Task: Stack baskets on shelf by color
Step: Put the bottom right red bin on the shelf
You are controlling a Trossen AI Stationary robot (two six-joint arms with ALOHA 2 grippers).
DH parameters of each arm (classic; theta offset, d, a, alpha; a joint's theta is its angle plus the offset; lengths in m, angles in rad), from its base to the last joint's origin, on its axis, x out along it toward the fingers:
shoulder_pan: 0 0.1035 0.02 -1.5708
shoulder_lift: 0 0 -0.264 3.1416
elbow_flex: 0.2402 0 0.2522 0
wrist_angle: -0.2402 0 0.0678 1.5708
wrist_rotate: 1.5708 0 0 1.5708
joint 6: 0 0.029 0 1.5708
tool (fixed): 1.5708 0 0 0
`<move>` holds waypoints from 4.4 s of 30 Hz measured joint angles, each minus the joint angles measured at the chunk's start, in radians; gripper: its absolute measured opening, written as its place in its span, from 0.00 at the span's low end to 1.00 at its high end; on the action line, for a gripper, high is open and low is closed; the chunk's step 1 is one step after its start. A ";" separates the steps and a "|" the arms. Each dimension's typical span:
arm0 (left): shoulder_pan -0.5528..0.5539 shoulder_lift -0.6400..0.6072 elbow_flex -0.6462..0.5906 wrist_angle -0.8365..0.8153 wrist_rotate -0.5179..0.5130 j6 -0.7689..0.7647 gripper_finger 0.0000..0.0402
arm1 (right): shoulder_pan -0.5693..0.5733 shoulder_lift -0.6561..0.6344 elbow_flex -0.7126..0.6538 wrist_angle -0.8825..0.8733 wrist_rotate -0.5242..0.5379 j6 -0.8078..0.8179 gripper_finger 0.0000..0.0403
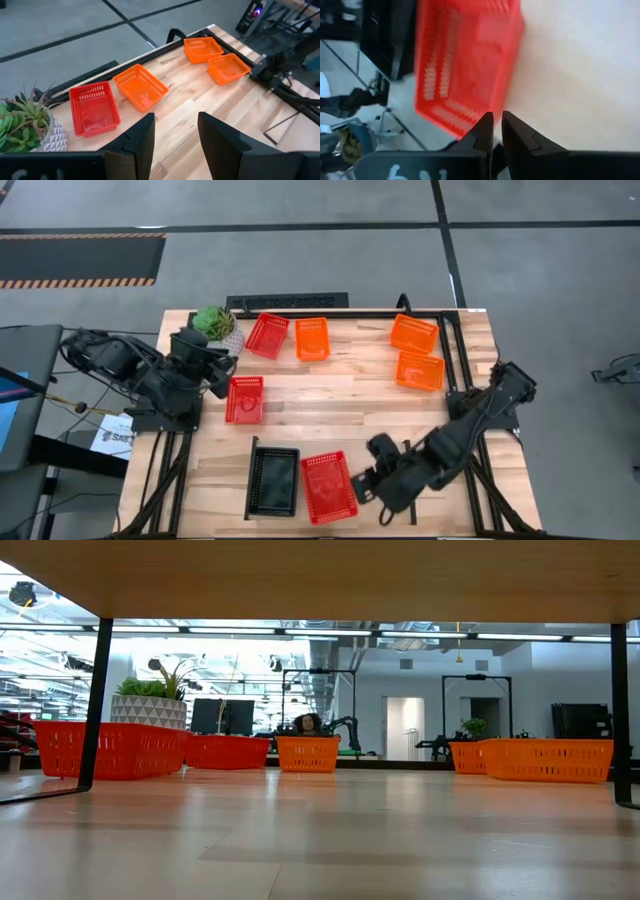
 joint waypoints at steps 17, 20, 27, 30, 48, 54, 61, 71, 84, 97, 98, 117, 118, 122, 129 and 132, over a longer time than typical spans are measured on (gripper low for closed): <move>0.000 0.051 0.000 -0.001 -0.001 -0.024 0.34 | -0.235 0.041 -0.001 0.084 -0.088 -0.617 0.15; 0.000 0.051 0.000 0.000 -0.002 -0.024 0.34 | -0.220 0.041 -0.001 0.124 -0.091 -0.728 0.15; 0.010 0.051 0.000 0.000 -0.026 -0.040 0.34 | -0.219 0.041 -0.001 0.150 -0.059 -1.017 0.15; 0.019 0.051 0.000 -0.001 -0.026 -0.041 0.34 | -0.226 0.041 -0.001 0.152 -0.056 -1.141 0.15; 0.020 0.052 0.000 -0.001 -0.027 -0.068 0.34 | -0.230 0.081 -0.004 0.185 -0.160 -1.665 0.15; 0.020 0.052 0.000 0.000 -0.028 -0.078 0.34 | -0.231 0.091 -0.002 0.197 -0.161 -1.690 0.15; 0.020 0.052 -0.001 0.000 -0.028 -0.087 0.34 | -0.242 0.091 -0.001 0.191 -0.160 -1.694 0.15; 0.020 0.053 -0.001 0.000 -0.027 -0.087 0.34 | -0.241 0.091 -0.001 0.078 -0.160 -1.618 0.15; 0.020 0.053 -0.001 0.000 -0.029 -0.087 0.34 | -0.236 0.091 -0.001 0.018 -0.130 -1.518 0.15; 0.020 0.052 -0.001 -0.005 -0.031 -0.067 0.34 | -0.182 0.062 0.053 -0.039 -0.122 -1.289 0.15; 0.020 0.053 -0.001 -0.005 -0.031 -0.068 0.34 | -0.170 0.061 0.058 -0.060 -0.122 -1.253 0.15; 0.020 0.053 -0.001 -0.005 -0.024 -0.067 0.34 | 0.018 0.072 0.006 0.001 -0.103 -0.911 0.15; 0.020 0.053 -0.001 -0.005 -0.024 -0.068 0.34 | 0.018 0.074 -0.001 0.001 -0.103 -0.907 0.15; 0.019 0.053 -0.001 -0.005 -0.012 -0.063 0.34 | 0.017 0.073 -0.018 0.017 -0.104 -0.881 0.15; 0.019 0.053 -0.001 -0.005 -0.006 -0.060 0.34 | 0.011 0.073 -0.020 0.072 -0.104 -0.937 0.15; 0.020 0.053 -0.001 -0.005 -0.008 -0.060 0.34 | 0.003 0.073 -0.020 0.078 -0.107 -0.950 0.15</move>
